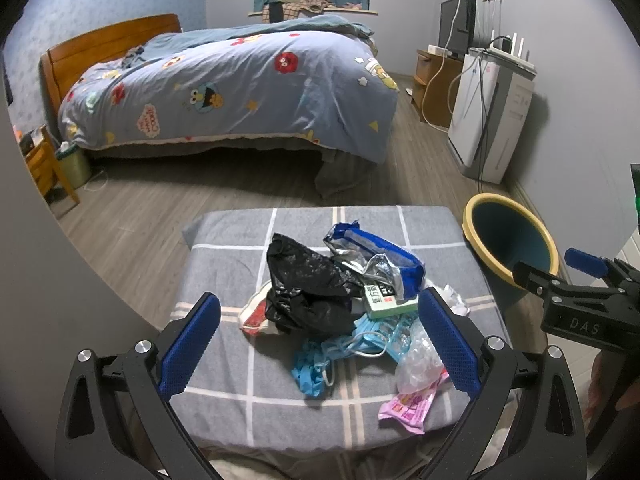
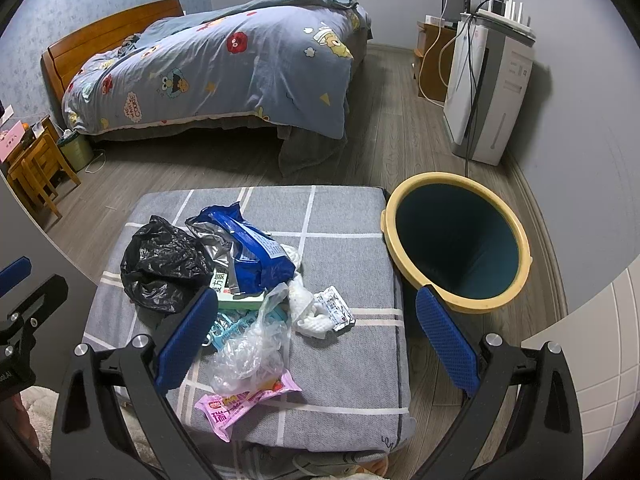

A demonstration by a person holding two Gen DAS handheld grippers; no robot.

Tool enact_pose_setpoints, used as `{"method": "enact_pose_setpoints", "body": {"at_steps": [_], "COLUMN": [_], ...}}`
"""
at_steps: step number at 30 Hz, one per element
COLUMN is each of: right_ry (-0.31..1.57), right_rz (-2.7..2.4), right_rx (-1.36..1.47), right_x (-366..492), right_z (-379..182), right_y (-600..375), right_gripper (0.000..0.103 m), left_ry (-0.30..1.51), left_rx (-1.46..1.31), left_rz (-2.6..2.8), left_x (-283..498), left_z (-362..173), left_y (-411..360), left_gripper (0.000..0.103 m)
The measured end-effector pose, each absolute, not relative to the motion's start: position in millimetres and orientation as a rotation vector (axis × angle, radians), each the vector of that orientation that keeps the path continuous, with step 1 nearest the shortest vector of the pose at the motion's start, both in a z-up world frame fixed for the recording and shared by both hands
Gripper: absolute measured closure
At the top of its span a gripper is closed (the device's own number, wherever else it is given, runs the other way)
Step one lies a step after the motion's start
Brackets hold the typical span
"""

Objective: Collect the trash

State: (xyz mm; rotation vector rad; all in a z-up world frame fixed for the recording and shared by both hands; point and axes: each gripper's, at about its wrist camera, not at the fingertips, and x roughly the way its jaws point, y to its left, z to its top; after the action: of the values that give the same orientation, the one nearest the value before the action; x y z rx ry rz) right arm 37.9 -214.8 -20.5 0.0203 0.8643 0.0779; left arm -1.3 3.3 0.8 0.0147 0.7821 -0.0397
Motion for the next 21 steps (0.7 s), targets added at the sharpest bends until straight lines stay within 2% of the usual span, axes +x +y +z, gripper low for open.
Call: {"method": "enact_pose_setpoints", "body": {"at_steps": [21], "right_ry": [0.872], "right_rz": [0.077], "right_rx": [0.018], "right_x": [37.5], "right_z": [-23.7], "right_y": [-214.3], "right_gripper": [0.006], "left_ry": [0.784], "left_rx": [0.01], "left_rz": [-0.041], "left_x": [-1.3], "left_z": [0.7], "left_y": [4.4], "left_gripper": [0.005]}}
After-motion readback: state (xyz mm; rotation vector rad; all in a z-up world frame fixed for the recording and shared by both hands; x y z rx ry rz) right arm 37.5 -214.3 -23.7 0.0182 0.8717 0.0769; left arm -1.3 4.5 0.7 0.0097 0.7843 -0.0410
